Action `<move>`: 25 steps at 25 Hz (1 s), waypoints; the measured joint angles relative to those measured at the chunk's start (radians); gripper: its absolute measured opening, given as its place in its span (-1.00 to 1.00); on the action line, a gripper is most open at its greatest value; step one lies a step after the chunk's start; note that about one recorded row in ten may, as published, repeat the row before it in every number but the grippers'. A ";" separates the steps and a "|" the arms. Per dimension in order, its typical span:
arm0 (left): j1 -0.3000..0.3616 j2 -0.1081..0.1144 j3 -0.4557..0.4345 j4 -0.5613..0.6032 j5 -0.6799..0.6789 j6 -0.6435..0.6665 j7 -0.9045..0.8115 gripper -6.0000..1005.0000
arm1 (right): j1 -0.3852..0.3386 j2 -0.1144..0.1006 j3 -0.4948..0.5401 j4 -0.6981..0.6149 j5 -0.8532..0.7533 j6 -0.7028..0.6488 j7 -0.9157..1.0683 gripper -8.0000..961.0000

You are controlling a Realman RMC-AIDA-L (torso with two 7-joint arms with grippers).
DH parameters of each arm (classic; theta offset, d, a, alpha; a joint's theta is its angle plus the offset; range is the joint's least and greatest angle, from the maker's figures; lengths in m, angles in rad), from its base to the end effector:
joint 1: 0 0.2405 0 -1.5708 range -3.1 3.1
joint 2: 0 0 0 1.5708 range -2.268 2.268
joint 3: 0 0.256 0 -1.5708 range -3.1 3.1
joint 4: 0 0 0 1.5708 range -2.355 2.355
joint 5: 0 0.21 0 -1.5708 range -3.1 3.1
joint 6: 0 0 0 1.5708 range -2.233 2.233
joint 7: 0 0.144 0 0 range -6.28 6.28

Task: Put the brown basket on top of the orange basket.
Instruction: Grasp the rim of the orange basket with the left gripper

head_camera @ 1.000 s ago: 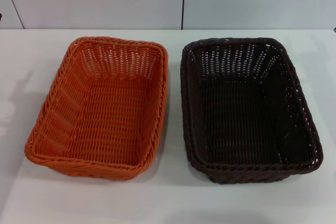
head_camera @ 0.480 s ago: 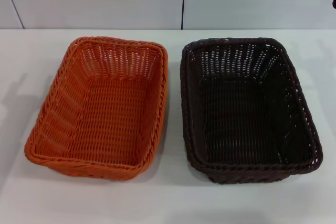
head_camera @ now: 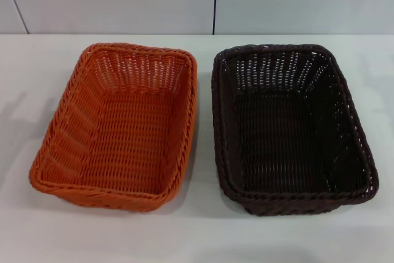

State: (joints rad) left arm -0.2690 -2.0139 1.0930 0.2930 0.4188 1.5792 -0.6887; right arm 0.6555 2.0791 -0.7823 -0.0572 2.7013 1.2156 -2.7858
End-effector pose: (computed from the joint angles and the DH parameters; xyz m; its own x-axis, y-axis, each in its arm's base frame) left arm -0.3268 0.2896 0.0917 0.4228 -0.3775 0.8239 0.7713 -0.3275 -0.5458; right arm 0.2904 0.3964 0.0423 0.5623 0.2411 -0.7910 -0.7999 -0.0841 -0.5943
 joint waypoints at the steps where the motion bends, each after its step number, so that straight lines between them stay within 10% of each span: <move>1: -0.007 0.023 0.001 0.009 0.035 -0.034 -0.061 0.22 | -0.001 0.000 0.000 -0.004 0.000 -0.002 0.000 0.56; 9: -0.014 0.073 -0.006 0.220 0.260 -0.284 -0.367 0.21 | -0.001 -0.001 -0.004 -0.015 -0.003 -0.006 -0.005 0.56; 14: -0.050 0.108 -0.025 0.464 0.652 -0.489 -0.833 0.20 | 0.001 -0.001 -0.003 -0.015 -0.005 -0.007 -0.005 0.56; 25: -0.158 0.115 -0.103 0.817 1.432 -0.413 -1.455 0.18 | -0.010 -0.002 0.000 -0.025 -0.004 -0.007 -0.007 0.56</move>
State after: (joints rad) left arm -0.4267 -1.8987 0.9904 1.1097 1.8507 1.1664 -2.1439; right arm 0.6457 2.0774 -0.7823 -0.0823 2.6974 1.2085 -2.7932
